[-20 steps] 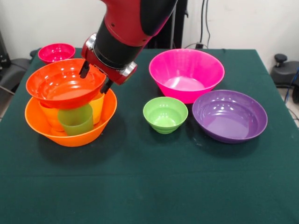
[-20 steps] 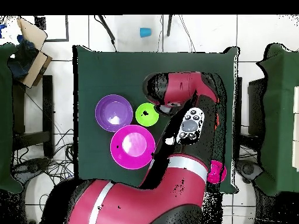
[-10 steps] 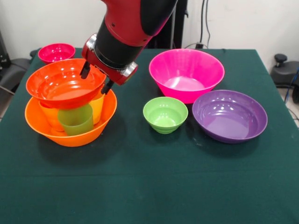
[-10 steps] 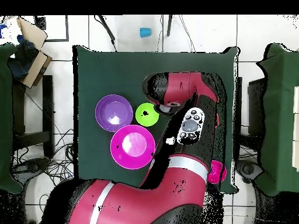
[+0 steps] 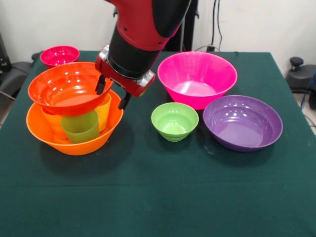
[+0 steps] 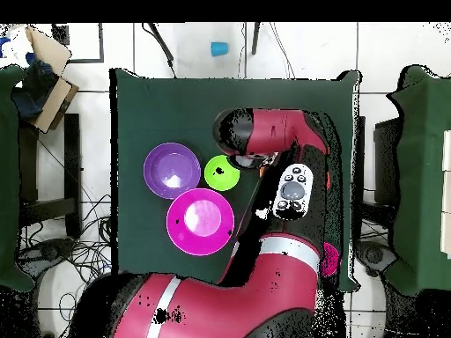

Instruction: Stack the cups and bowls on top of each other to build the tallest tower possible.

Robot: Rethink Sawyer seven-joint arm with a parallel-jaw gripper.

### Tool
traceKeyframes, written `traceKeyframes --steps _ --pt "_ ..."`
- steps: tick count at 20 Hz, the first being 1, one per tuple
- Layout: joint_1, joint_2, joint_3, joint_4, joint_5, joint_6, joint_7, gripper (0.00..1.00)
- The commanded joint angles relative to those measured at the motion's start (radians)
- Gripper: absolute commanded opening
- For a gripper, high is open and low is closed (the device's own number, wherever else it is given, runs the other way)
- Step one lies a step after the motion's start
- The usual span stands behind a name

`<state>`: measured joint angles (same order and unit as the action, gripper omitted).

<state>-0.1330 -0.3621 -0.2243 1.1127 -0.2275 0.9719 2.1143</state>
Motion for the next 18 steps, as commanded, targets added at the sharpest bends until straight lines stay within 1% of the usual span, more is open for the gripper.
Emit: traceKeyframes --steps 1,5,8,11,14,18 --pt "0.014 -0.006 0.121 0.033 0.005 0.042 -0.069 1.0" --pt "0.024 -0.007 0.107 0.018 -0.014 0.065 -0.082 1.0" --pt "0.04 -0.005 0.071 0.001 -0.053 0.086 -0.092 1.0" --pt "0.038 0.0 0.067 0.001 -0.057 0.074 -0.09 1.0" --pt "0.042 0.006 0.062 -0.022 -0.063 0.098 -0.104 1.0" --pt "0.047 0.005 0.057 -0.028 -0.064 0.11 -0.102 1.0"
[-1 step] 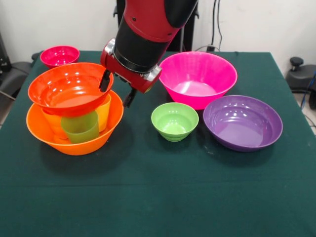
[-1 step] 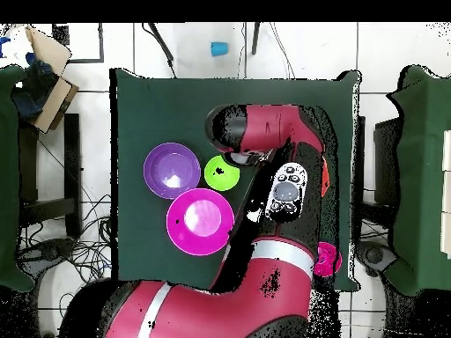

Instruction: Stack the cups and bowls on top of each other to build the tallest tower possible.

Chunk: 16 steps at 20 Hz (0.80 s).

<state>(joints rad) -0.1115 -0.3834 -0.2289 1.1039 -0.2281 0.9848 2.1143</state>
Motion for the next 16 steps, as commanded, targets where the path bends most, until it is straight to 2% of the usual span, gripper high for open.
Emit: traceKeyframes --steps 1,9,16 --pt "0.027 0.025 0.062 -0.02 -0.061 0.103 -0.1 1.0" --pt "0.05 0.004 0.066 -0.057 -0.033 0.204 -0.079 1.0" --pt "0.06 -0.001 0.066 -0.056 -0.033 0.218 -0.058 1.0"
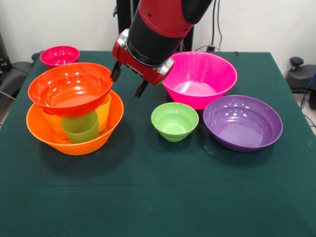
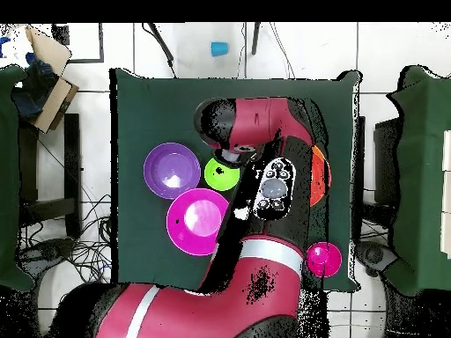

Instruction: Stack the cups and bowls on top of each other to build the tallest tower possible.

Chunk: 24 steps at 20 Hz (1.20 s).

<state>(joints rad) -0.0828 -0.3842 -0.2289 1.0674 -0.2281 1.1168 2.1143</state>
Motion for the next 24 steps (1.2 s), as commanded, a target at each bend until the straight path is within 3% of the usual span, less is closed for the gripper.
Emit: traceKeyframes --steps 1,6,11,17,24 --pt "0.032 -0.001 0.068 -0.016 -0.031 0.081 -0.055 1.0" --pt "0.028 0.006 0.097 0.042 0.007 0.004 0.0 1.0" --pt "0.035 -0.011 0.15 0.203 0.108 -0.161 0.128 1.0" --pt "0.052 -0.041 0.169 0.345 0.188 -0.31 0.151 1.0" --pt "0.089 -0.033 0.151 0.421 0.231 -0.425 0.174 1.0"
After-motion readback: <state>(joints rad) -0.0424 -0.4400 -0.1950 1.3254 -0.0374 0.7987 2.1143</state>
